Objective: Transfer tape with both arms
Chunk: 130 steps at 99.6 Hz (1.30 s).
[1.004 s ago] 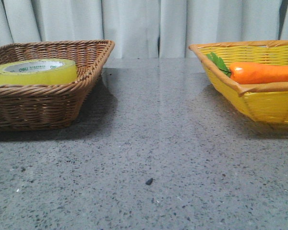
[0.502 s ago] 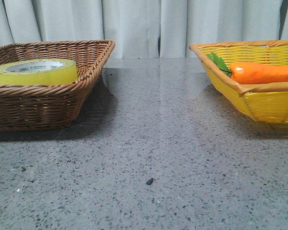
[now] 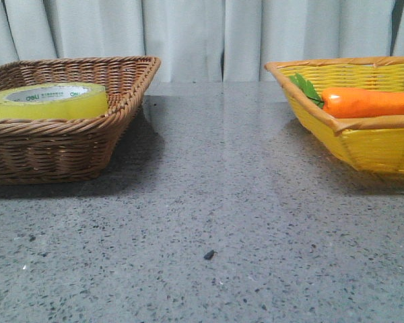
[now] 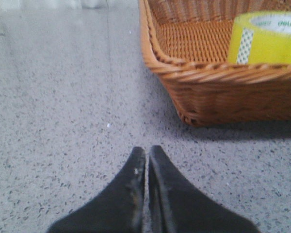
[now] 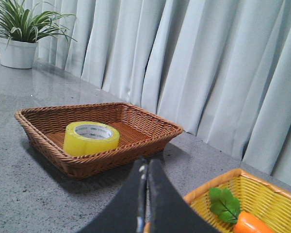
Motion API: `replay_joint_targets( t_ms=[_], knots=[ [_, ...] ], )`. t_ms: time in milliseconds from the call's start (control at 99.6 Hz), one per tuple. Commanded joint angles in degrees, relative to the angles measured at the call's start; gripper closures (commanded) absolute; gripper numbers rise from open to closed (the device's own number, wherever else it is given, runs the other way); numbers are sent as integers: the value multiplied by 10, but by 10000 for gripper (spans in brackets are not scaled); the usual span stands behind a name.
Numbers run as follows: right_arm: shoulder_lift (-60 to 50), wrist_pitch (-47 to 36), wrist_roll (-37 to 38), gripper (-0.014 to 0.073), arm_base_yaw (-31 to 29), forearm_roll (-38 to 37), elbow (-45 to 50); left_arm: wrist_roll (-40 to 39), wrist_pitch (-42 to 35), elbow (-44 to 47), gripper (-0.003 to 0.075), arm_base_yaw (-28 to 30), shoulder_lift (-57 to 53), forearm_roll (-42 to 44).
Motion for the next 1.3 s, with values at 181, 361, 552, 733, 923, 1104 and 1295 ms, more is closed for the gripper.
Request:
replay_joint_targets(
  t_ms=[181,361,552,733,923,1104,1295],
  knots=[
    [6,-46,1,652,-1,-6,-14,-3,-31,5,741,0,-16,-6],
    [6,-46,1,652,-1,-6,-14,-3,-31,5,741,0,-16,-6],
    [6,-46,1,652,-1,-6,-14,-3,-31,5,741,0,-16,-6],
    [6,-46,1,652,-1,-6,-14,-3,-31,5,741,0,-16,-6],
    [6,-55,1,652,-60,-6,-1,-3,-31,5,741,0,-16,-6],
    [6,-123,1,652,-188,30,48,-3,-31,5,741,0,-16,-6],
    [6,-242,1,652,-334,100,131,-3,-31,5,741,0,-16,-6]
  ],
)
